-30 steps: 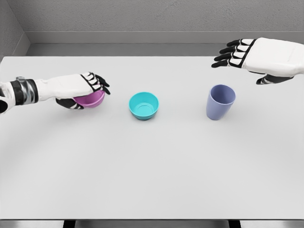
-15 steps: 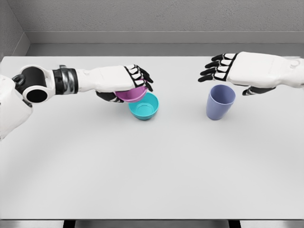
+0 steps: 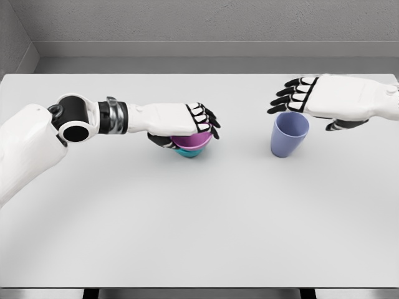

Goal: Stacking bowl and cup with both arms

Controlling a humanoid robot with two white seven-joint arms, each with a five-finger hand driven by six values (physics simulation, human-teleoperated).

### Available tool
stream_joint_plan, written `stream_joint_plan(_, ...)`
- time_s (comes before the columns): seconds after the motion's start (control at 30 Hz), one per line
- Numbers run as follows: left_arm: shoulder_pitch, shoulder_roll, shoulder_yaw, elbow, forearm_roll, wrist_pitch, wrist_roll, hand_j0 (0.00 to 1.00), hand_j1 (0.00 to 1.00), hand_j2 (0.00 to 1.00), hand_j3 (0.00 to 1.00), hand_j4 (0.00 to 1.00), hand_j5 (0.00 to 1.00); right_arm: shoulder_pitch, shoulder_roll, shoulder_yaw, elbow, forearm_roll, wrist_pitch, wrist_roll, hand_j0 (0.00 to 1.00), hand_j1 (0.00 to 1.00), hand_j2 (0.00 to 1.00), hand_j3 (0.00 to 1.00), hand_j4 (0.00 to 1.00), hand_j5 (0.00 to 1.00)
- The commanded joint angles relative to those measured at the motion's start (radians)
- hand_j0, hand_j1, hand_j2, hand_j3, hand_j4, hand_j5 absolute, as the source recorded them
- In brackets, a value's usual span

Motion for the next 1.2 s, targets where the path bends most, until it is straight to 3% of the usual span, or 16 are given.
stream_joint_plan(0.0, 0.0, -0.001, -0.001, 0.01, 0.005, 0.003, 0.002, 0.56, 0.56, 0.56, 0.56, 0.56, 0.56, 0.0, -0.009, 0.012, 0.0, -0.002, 0.003, -0.001, 1.0, 1.0, 1.0, 1.0, 1.0, 1.0)
stream_joint_plan(0.17, -0.003, -0.001, 0.001, 0.027, 0.006, 0.003, 0.002, 0.56, 0.56, 0.56, 0.56, 0.56, 0.56, -0.029, -0.043, 0.015, -0.003, 0.007, 0.003, -0.001, 1.0, 1.0, 1.0, 1.0, 1.0, 1.0)
stream_joint_plan(0.37, -0.005, -0.004, 0.001, 0.035, 0.006, 0.003, 0.002, 0.58, 0.58, 0.58, 0.58, 0.58, 0.58, -0.025, -0.037, 0.018, 0.002, 0.005, 0.003, -0.001, 1.0, 1.0, 1.0, 1.0, 1.0, 1.0)
stream_joint_plan(0.5, -0.005, -0.01, 0.001, 0.035, 0.008, 0.003, 0.002, 0.7, 0.7, 0.7, 0.7, 0.7, 0.7, -0.028, -0.026, 0.038, 0.015, 0.005, 0.003, -0.001, 1.0, 1.0, 1.0, 1.0, 1.0, 1.0)
stream_joint_plan(0.6, -0.003, -0.016, 0.001, 0.045, 0.017, 0.003, 0.005, 0.96, 0.96, 0.96, 0.96, 0.96, 0.96, -0.035, -0.003, 0.049, 0.026, 0.007, 0.003, -0.001, 1.0, 1.0, 1.0, 1.0, 1.0, 1.0)
stream_joint_plan(0.63, -0.003, -0.016, 0.002, 0.045, 0.019, 0.003, 0.005, 1.0, 1.0, 1.0, 1.0, 1.0, 1.0, -0.037, 0.003, 0.049, 0.031, 0.007, 0.003, -0.001, 1.0, 1.0, 1.0, 1.0, 1.0, 1.0)
stream_joint_plan(0.97, -0.003, -0.021, 0.007, 0.045, 0.022, 0.003, 0.005, 1.0, 1.0, 1.0, 1.0, 1.0, 1.0, -0.086, 0.061, 0.144, 0.121, 0.045, 0.003, -0.001, 1.0, 1.0, 1.0, 1.0, 1.0, 1.0)
stream_joint_plan(1.1, -0.02, 0.004, 0.007, 0.044, 0.045, 0.003, 0.008, 1.0, 1.0, 1.0, 1.0, 1.0, 1.0, -0.101, 0.075, 0.162, 0.147, 0.047, 0.003, -0.001, 1.0, 1.0, 1.0, 1.0, 1.0, 1.0)
stream_joint_plan(1.17, -0.035, 0.051, 0.007, 0.039, 0.094, 0.003, 0.008, 1.0, 1.0, 1.0, 1.0, 1.0, 1.0, -0.101, 0.077, 0.167, 0.147, 0.047, 0.003, -0.001, 1.0, 1.0, 1.0, 1.0, 1.0, 1.0)
